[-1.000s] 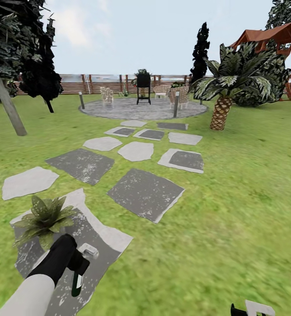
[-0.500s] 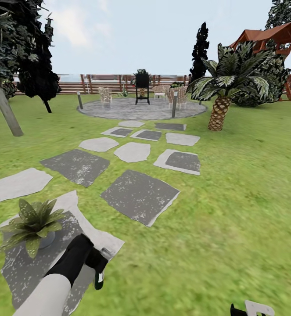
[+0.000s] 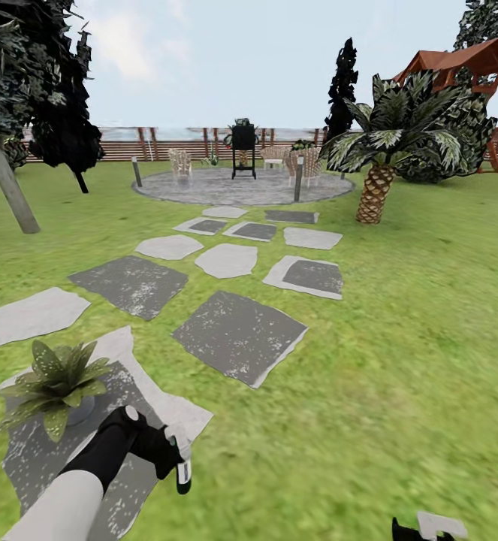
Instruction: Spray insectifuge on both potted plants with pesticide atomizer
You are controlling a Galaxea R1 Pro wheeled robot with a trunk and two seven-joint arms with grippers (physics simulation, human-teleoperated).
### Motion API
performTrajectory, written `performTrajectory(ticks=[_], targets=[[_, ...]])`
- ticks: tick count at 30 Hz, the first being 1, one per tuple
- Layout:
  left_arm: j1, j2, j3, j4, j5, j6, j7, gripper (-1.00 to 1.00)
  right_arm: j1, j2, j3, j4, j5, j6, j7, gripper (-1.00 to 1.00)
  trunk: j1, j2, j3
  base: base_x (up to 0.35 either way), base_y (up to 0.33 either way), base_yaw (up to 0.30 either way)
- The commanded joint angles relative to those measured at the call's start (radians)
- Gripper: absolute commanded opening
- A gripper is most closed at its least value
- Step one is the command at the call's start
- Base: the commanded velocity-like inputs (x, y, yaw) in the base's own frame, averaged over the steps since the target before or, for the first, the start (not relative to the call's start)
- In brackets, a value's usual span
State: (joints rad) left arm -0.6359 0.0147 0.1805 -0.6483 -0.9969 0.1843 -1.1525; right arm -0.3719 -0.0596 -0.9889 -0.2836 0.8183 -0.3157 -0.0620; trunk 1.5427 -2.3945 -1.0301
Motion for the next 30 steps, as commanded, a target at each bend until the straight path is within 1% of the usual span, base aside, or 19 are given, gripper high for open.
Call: performTrajectory(ticks=[1, 4, 5, 6, 7, 9, 11, 12, 13, 14, 16, 18, 19, 23, 25, 26, 27, 28, 30], targets=[[-0.001, 0.000, 0.000, -0.001, -0.003, 0.008, -0.015, -1.00, -0.002, -0.004, 0.008, -0.007, 0.011, -0.005, 0.022, 1.00, 0.000, 0.000, -0.001, 0.000, 0.000, 0.000], [-0.004, 0.000, -0.038, -0.001, -0.004, -0.006, -0.044, -1.00, -0.002, -0.011, 0.102, -0.095, 0.009, -0.005, 0.173, 1.00, 0.000, 0.000, -0.001, 0.000, 0.000, 0.000], [-0.005, 0.001, -0.059, -0.001, -0.006, -0.008, -0.052, -1.00, -0.002, -0.012, 0.139, -0.148, 0.007, -0.005, 0.258, 1.00, 0.000, 0.000, -0.001, 0.000, 0.000, 0.000], [-0.005, 0.001, -0.072, -0.001, -0.006, -0.008, -0.055, -1.00, -0.002, -0.012, 0.155, -0.180, 0.007, -0.003, 0.314, 1.00, 0.000, 0.000, -0.001, 0.000, 0.000, 0.000], [-0.006, 0.001, -0.089, -0.001, -0.007, -0.009, -0.058, -1.00, -0.002, -0.012, 0.170, -0.222, 0.006, -0.002, 0.392, 1.00, 0.000, 0.000, -0.001, 0.000, 0.000, 0.000], [-0.006, 0.001, -0.104, -0.001, -0.007, -0.008, -0.060, -1.00, -0.002, -0.012, 0.180, -0.265, 0.006, -0.002, 0.484, 1.00, 0.000, 0.000, -0.001, 0.000, 0.000, 0.000], [-0.005, 0.001, -0.113, -0.001, -0.008, -0.008, -0.062, -1.00, -0.003, -0.012, 0.194, -0.333, 0.007, -0.002, 0.605, 1.00, 0.000, 0.000, -0.001, 0.000, 0.000, 0.000], [-0.004, 0.000, -0.116, -0.001, -0.017, -0.008, -0.064, -1.00, -0.004, -0.011, 0.243, -0.368, 0.007, -0.002, 0.641, 1.00, 0.000, 0.000, -0.001, 0.000, 0.000, 0.000], [-0.004, -0.001, -0.119, -0.001, -0.025, -0.008, -0.068, -1.00, -0.004, -0.011, 0.278, -0.377, 0.007, -0.001, 0.649, 1.00, 0.000, 0.000, -0.001, 0.000, 0.000, 0.000], [-0.004, -0.003, -0.126, -0.001, -0.042, -0.007, -0.080, -1.00, -0.004, -0.011, 0.346, -0.385, 0.007, -0.001, 0.655, 1.00, 0.000, 0.000, -0.001, 0.000, 0.000, 0.000], [-0.004, -0.006, -0.136, -0.001, -0.062, -0.006, -0.098, -1.00, -0.004, -0.011, 0.434, -0.400, 0.007, 0.000, 0.660, 1.00, 0.000, 0.000, -0.001, 0.000, 0.000, 0.000], [-0.004, -0.006, -0.139, -0.001, -0.070, -0.005, -0.105, -1.00, -0.004, -0.010, 0.480, -0.421, 0.005, 0.002, 0.668, 1.00, 0.000, 0.000, -0.001, 0.000, 0.000, 0.000], [-0.005, -0.006, -0.140, -0.001, -0.073, -0.005, -0.108, -1.00, -0.004, -0.004, 0.500, -0.448, 0.004, 0.003, 0.724, 1.00, 0.000, 0.000, -0.001, 0.000, 0.000, 0.000], [-0.006, -0.007, -0.146, -0.001, -0.080, -0.006, -0.109, -1.00, -0.005, 0.002, 0.505, -0.522, 0.003, 0.003, 0.874, 1.00, 0.000, 0.000, -0.001, 0.000, 0.000, 0.000], [-0.007, -0.009, -0.170, -0.001, -0.090, -0.005, -0.109, -1.00, -0.005, 0.009, 0.507, -0.533, 0.002, 0.002, 0.935, 1.00, 0.000, 0.000, -0.001, 0.000, 0.000, 0.000], [-0.007, -0.011, -0.190, -0.001, -0.093, -0.004, -0.109, -1.00, -0.005, 0.013, 0.520, -0.536, 0.002, 0.002, 0.959, 1.00, 0.000, 0.000, -0.001, 0.000, 0.000, 0.000], [-0.008, -0.012, -0.199, -0.001, -0.094, -0.004, -0.109, -1.00, -0.005, 0.014, 0.537, -0.537, 0.002, 0.002, 0.968, -1.00, 0.000, 0.000, -0.001, 0.000, 0.000, 0.000], [-0.008, -0.014, -0.207, -0.001, -0.096, -0.004, -0.109, -1.00, -0.005, 0.015, 0.572, -0.538, 0.002, 0.002, 0.976, -1.00, 0.000, 0.000, -0.001, 0.000, 0.000, 0.000], [-0.009, -0.015, -0.214, -0.001, -0.097, -0.003, -0.109, -1.00, -0.005, 0.016, 0.624, -0.539, 0.000, 0.001, 0.981, -1.00, 0.000, 0.000, -0.001, 0.000, 0.000, 0.000]])
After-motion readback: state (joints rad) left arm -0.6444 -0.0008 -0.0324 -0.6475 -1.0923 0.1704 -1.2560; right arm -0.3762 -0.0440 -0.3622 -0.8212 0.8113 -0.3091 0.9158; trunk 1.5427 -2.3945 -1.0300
